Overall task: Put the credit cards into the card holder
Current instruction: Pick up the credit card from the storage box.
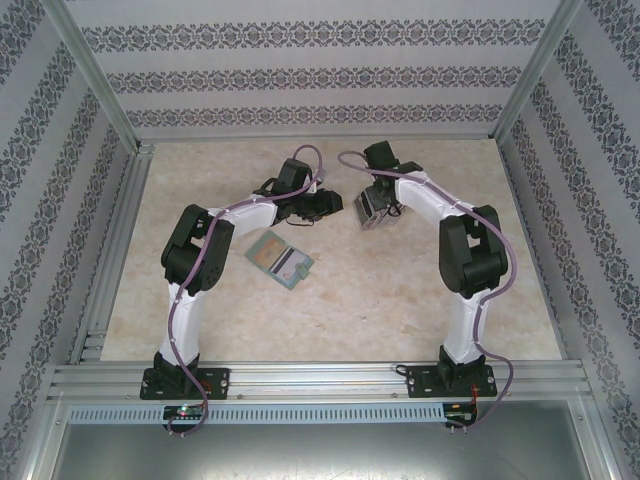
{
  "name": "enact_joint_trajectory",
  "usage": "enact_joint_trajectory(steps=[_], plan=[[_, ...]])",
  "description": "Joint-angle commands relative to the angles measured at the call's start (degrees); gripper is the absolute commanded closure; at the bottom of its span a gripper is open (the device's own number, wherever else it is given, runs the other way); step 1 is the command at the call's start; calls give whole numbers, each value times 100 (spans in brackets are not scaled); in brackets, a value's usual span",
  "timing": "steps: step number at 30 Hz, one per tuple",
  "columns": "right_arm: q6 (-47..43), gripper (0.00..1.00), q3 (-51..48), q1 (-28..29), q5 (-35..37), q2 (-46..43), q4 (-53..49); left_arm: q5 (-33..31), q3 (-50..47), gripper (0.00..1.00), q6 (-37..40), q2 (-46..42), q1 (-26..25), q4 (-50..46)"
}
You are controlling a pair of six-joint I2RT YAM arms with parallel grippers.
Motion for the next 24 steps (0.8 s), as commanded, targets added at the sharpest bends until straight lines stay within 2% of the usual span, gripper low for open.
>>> enact_joint_trajectory(steps=[1,16,24], plan=[[-149,48,-190,125,756,124,199,106,26,66,-61,110,-96,241],[-184,44,-352,225,1060,203,368,127,-90,66,-41,44,-90,295],[-159,44,-396,136,1118,-74,408,141,-121,66,-63,28,-92,334]])
